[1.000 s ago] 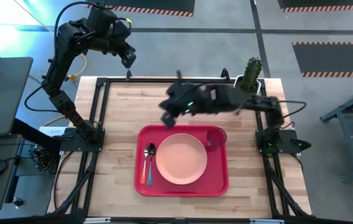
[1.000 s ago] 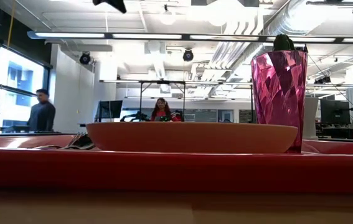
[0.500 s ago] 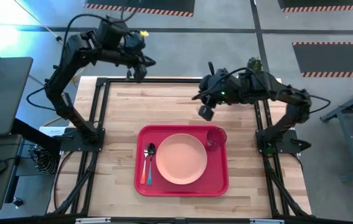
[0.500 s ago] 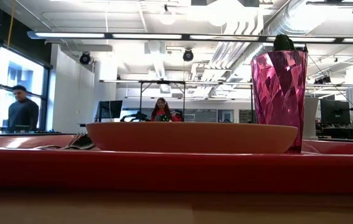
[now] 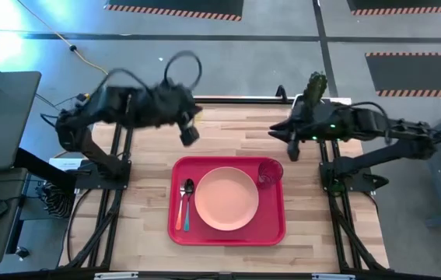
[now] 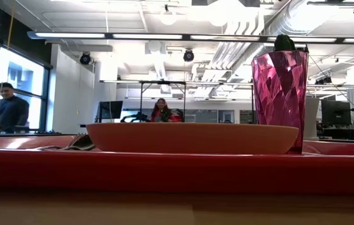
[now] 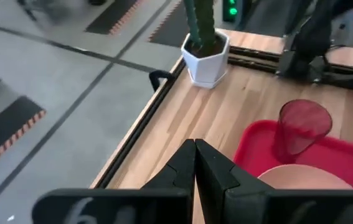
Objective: Pick and place plate/cup/fork/spoon on tray
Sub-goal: Return to Home Position
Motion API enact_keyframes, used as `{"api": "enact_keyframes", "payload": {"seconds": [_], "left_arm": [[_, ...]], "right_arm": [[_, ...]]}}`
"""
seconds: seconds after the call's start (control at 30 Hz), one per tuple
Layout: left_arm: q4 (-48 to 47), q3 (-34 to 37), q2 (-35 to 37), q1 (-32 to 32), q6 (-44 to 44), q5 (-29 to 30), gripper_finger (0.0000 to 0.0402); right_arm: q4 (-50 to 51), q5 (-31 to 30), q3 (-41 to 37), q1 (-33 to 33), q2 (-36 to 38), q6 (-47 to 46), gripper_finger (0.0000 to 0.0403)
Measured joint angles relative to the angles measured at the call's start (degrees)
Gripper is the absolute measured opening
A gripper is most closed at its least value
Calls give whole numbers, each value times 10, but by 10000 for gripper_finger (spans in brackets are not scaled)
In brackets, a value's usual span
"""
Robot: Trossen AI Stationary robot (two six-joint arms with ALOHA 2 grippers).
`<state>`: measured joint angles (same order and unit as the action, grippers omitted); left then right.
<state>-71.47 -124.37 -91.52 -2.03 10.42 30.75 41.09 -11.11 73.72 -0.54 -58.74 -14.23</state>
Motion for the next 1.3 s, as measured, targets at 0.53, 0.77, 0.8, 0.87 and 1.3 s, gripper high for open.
{"api": "enact_keyframes", "payload": {"seconds": [0.53, 0.77, 0.8, 0.87, 1.3], "left_arm": [[408, 579, 291, -109, 69, -9, 0], [509, 780, 458, -132, 55, -7, 0], [530, 807, 481, -133, 55, -5, 0], [559, 864, 529, -136, 55, -2, 0], [666, 1112, 778, -139, 14, -38, 0]], "right_arm": [[-30, -3, -82, 0, 116, -33, 80], [-24, -4, -82, 0, 118, -24, 80], [-24, -6, -82, 0, 118, -24, 80], [-27, -16, -82, 0, 116, -35, 80], [-73, -74, -82, 0, 109, -78, 80]]}}
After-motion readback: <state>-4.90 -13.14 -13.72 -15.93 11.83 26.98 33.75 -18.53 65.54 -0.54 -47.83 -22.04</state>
